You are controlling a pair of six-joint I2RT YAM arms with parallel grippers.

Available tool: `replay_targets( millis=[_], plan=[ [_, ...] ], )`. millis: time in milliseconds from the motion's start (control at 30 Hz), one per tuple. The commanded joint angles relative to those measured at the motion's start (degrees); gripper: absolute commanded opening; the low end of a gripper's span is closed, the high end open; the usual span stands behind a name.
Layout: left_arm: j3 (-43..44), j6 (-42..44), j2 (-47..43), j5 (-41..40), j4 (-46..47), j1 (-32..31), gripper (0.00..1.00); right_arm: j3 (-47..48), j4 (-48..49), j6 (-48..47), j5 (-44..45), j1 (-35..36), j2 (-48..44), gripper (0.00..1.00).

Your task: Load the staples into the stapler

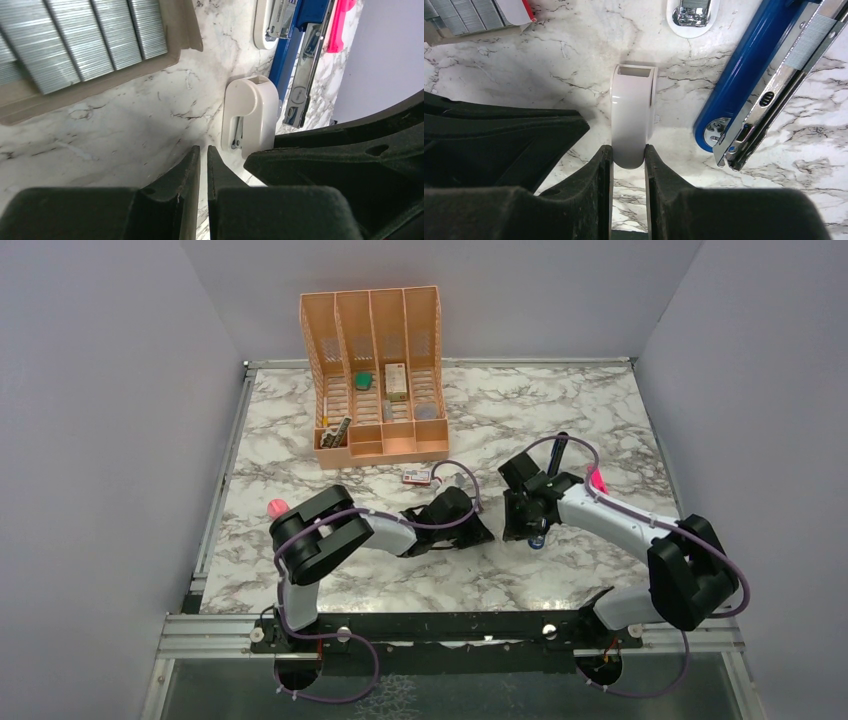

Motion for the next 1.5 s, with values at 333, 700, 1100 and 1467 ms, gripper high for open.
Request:
replay_targets(
  millis=[333,700,1100,1467],
  plan=[
    [-2.49,3.81,-6.03,-6.6,-4.41,-0.38,0.12,5.23,-1.03,1.01,6.81,0.24,-2.0,0.55],
    [-3.75,4.99,-9.15,-9.83,-6.08,-0.38,0.12,1.83,1.01,-0.58,2.52,0.24,2.24,0.57],
    [-3.67,7.78,-13.4,-15.24,-10.59,-0.29,0.12,0.37,6.32,-2.25,-0.73,0.24,7.82,0.4],
    [-3.92,12.18,-21.53,-23.24,-16.5,0.95,0.11,5.24,12.28,-4.02,-4.03,0.32,13.2,0.36]
  ],
)
